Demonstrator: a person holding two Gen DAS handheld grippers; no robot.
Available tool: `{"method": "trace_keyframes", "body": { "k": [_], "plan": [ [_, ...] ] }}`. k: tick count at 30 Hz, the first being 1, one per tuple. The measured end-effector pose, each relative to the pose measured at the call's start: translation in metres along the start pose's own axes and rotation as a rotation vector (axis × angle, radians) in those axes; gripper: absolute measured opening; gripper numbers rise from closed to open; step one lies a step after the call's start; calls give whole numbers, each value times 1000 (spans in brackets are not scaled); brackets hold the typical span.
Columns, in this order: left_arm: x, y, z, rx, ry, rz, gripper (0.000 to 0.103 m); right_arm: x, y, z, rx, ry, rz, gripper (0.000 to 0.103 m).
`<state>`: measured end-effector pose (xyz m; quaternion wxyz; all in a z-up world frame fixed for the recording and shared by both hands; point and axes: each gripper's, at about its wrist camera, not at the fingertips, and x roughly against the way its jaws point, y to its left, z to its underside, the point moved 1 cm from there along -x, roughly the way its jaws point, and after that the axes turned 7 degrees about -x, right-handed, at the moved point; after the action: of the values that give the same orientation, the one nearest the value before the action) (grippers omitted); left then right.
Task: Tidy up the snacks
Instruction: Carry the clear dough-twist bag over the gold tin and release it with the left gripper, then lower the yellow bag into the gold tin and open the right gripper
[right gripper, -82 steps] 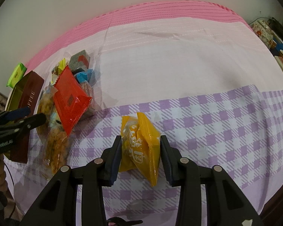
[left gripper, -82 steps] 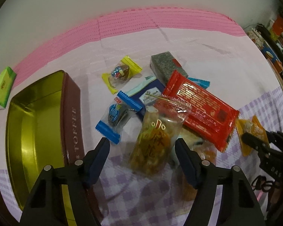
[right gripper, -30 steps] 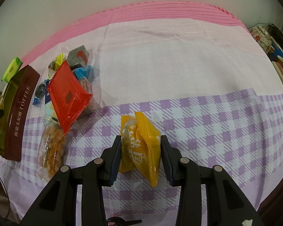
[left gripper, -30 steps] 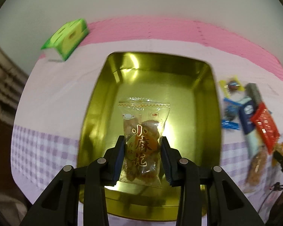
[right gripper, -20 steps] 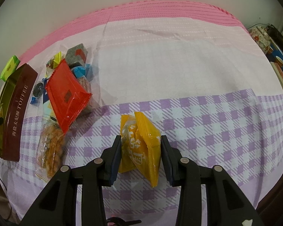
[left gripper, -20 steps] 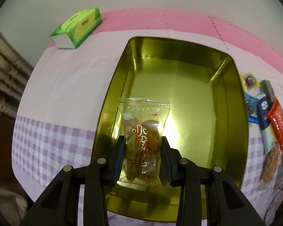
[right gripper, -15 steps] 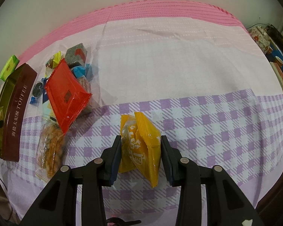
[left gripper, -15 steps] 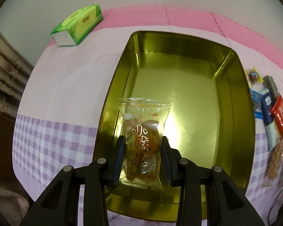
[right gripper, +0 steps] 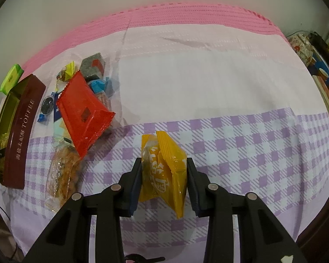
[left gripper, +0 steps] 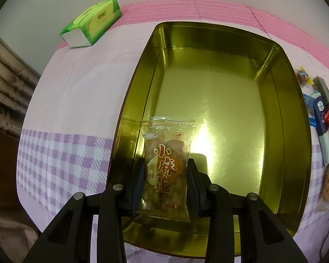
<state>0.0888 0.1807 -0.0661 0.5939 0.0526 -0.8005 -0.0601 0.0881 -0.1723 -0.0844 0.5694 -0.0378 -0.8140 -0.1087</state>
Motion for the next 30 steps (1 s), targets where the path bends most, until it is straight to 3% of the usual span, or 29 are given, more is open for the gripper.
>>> {"method": "trace_keyframes", "body": {
  "k": [9, 15, 22, 30],
  "plan": [
    [10, -2, 5, 19, -25, 20, 44, 14, -11, 0, -3, -33, 5, 34],
    [34, -1, 6, 36, -106, 35, 48, 36, -12, -5, 37, -74, -12, 34],
    [56, 9, 8, 80, -167, 11, 49, 58, 40, -18, 171, -101, -101, 34],
    [65, 61, 19, 237, -190, -78, 51, 73, 116, -30, 379, -122, -201, 34]
  ]
}}
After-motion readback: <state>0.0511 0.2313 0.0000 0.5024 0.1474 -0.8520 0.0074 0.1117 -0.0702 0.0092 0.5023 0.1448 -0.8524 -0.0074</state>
